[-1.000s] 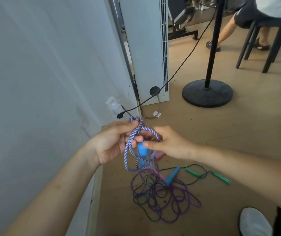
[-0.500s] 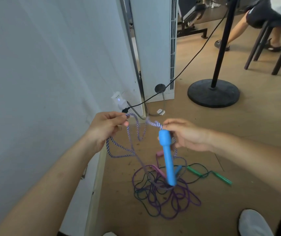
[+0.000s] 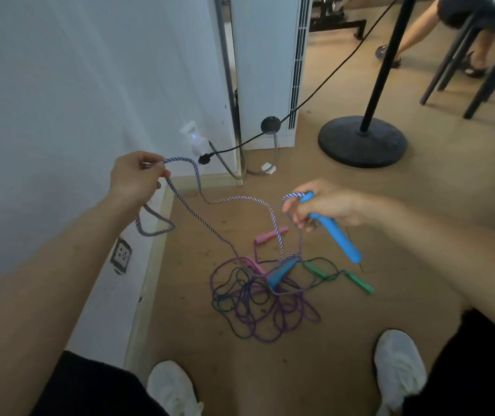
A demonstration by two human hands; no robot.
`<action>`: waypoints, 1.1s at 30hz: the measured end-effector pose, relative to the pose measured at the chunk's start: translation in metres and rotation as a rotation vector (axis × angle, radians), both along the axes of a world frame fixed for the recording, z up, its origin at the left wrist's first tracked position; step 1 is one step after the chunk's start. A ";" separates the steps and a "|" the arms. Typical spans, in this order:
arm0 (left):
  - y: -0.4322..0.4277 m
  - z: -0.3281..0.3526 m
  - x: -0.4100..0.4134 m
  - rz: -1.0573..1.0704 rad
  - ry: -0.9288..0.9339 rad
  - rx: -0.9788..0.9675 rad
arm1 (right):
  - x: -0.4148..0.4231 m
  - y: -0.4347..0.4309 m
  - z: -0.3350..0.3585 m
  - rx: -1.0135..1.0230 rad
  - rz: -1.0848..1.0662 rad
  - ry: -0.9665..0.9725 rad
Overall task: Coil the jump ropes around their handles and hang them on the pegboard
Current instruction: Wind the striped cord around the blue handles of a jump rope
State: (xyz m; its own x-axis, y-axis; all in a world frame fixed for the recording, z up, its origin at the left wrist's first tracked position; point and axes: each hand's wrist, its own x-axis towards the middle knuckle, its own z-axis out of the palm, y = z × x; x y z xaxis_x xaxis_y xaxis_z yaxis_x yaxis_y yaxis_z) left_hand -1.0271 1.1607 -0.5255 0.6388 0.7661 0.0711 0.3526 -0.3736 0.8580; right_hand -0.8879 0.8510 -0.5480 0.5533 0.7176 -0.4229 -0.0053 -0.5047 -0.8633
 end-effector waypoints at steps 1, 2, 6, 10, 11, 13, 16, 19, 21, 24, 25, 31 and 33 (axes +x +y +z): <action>0.001 -0.002 0.000 -0.022 0.013 0.006 | -0.001 0.000 0.001 0.013 -0.015 0.013; 0.000 -0.004 0.001 -0.041 0.016 0.015 | 0.000 0.000 0.002 0.021 -0.030 0.011; -0.004 -0.006 0.006 -0.036 -0.025 0.085 | 0.008 0.000 -0.005 -0.045 -0.087 -0.164; -0.006 -0.008 0.008 -0.038 -0.081 0.118 | 0.021 -0.002 -0.020 -0.114 -0.176 -0.307; -0.005 -0.008 0.007 -0.037 -0.098 0.130 | 0.025 -0.003 -0.024 -0.171 -0.159 -0.373; -0.006 -0.006 0.005 -0.045 -0.150 0.142 | 0.027 -0.007 -0.030 -0.333 -0.050 -0.476; -0.009 0.003 0.003 -0.123 -0.235 0.125 | 0.025 -0.010 -0.045 -0.485 0.185 -0.478; -0.019 0.015 0.001 -0.229 -0.289 0.099 | 0.021 -0.003 -0.051 -0.546 0.261 -0.529; -0.025 0.023 -0.001 -0.315 -0.300 0.060 | 0.019 0.004 -0.049 -0.465 0.252 -0.481; -0.033 0.035 -0.001 -0.490 -0.305 -0.039 | 0.008 0.016 -0.030 -0.118 0.149 -0.391; -0.036 0.037 0.000 -0.547 -0.307 -0.070 | 0.003 0.021 -0.021 0.001 0.115 -0.355; -0.060 0.051 0.002 -0.780 -0.350 -0.263 | -0.018 0.062 0.005 0.402 0.172 -0.024; -0.057 0.050 0.004 -0.695 -0.380 -0.271 | -0.020 0.066 0.002 0.369 0.223 -0.015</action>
State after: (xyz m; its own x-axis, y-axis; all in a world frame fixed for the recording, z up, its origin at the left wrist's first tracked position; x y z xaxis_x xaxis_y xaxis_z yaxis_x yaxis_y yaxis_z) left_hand -1.0231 1.1034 -0.4755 0.9417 0.2286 0.2469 -0.2130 -0.1631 0.9634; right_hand -0.9077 0.9172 -0.5456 0.3718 0.9219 -0.1086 0.0824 -0.1493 -0.9854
